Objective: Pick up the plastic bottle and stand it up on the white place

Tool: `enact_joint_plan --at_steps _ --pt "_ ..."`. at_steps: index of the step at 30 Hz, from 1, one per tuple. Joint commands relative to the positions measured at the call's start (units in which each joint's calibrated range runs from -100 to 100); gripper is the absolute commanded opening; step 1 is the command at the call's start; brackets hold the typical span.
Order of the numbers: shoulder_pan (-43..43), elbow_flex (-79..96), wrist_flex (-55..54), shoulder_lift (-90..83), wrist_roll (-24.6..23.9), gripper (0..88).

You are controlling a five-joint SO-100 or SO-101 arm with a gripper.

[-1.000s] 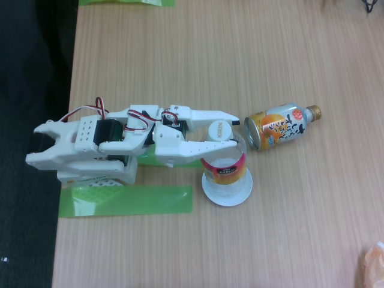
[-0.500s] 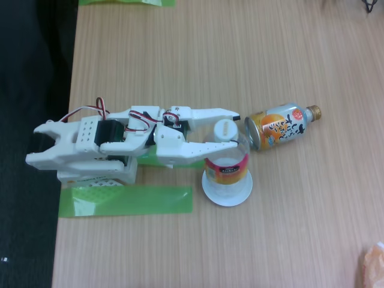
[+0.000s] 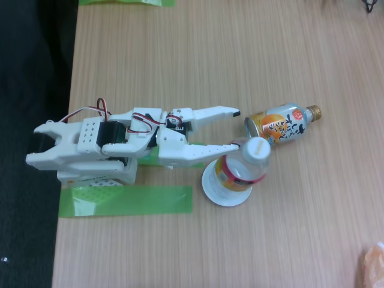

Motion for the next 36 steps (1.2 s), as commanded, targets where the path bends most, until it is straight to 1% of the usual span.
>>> enact_joint_plan --at_steps 1,20,22,27,29,32,36 --pt "0.24 -0.2 -0.42 -0.26 -0.18 26.6" --pt "0.31 -2.01 -0.16 -0.26 -0.54 27.6" --pt "0.31 -2.38 -0.07 -0.26 -0.54 32.6" --pt "0.9 -2.47 -0.33 -0.26 -0.65 51.1" --pt "2.39 -2.47 -0.5 -0.26 -0.65 55.8" --pt "5.42 -2.47 -0.76 -0.26 -0.65 59.0" --pt "8.76 -4.64 -0.67 -0.26 -0.7 59.4"
